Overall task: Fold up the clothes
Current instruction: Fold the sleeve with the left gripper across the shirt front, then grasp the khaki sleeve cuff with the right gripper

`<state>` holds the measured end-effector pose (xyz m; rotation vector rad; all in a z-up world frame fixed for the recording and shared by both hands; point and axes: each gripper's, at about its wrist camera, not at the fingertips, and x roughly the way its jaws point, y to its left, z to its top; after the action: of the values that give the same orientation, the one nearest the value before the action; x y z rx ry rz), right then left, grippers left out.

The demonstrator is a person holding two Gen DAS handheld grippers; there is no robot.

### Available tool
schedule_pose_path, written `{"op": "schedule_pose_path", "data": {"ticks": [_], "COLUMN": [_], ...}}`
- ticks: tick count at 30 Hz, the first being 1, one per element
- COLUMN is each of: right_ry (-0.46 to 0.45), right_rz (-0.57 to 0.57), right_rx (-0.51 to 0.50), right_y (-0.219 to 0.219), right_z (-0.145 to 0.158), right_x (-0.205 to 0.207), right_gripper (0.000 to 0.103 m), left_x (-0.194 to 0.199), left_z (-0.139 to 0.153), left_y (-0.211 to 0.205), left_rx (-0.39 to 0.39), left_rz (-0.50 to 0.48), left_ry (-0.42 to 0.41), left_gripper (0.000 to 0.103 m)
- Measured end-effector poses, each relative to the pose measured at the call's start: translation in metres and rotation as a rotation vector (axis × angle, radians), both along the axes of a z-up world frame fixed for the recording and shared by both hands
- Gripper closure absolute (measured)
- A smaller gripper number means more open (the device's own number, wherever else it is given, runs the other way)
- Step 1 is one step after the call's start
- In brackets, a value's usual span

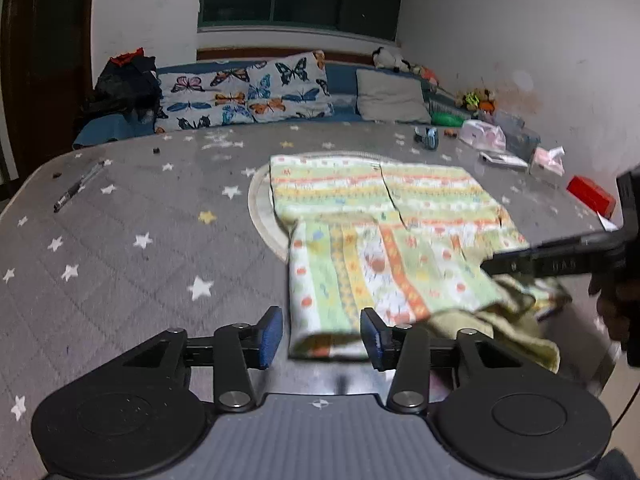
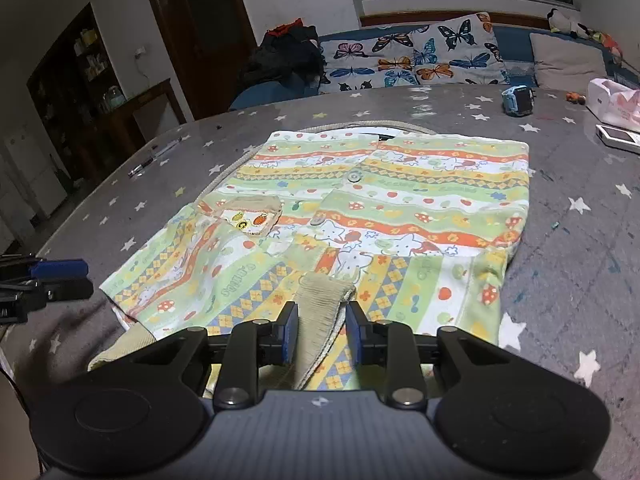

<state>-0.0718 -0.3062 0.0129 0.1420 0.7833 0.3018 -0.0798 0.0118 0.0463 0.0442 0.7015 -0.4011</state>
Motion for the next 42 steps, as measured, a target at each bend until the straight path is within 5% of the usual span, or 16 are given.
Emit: {"op": "schedule_pose_path", "data": {"ticks": [6, 15, 28, 35, 42], "right_ry": [-0.014, -0.167, -0.046, -0.127, -0.108], "right_rz": [-0.029, -0.044, -0.087, -0.062, 0.037], "right_rx": [0.008, -0.103, -0.168, -0.185, -0.150], "right_y": [-0.005, -0.003, -0.008, -0.005, 0.011], "right_z": [0.004, 0.041, 0.011, 0.027, 0.015], "right_x": [0.002, -0.002, 0.012, 0.006, 0.012], "right_gripper": [0.100, 0.101, 0.099, 0.095, 0.095], "left_x": [0.004, 0.004, 0.008, 0.021, 0.051], "left_z": [-0.009, -0.011, -0.010, 0.012, 0.014], "left_y": [-0.003, -0.011, -0.003, -0.004, -0.036], "left_rx": [0.015, 0.054, 0.057, -0.010, -0.060], "left_rz": [0.001, -0.021, -0.022, 0.009, -0.017], "left_ry": [0.020, -0.002, 0.035, 0.018, 0.028], "left_gripper": [0.055, 0.056, 0.059, 0.059, 0.063]}}
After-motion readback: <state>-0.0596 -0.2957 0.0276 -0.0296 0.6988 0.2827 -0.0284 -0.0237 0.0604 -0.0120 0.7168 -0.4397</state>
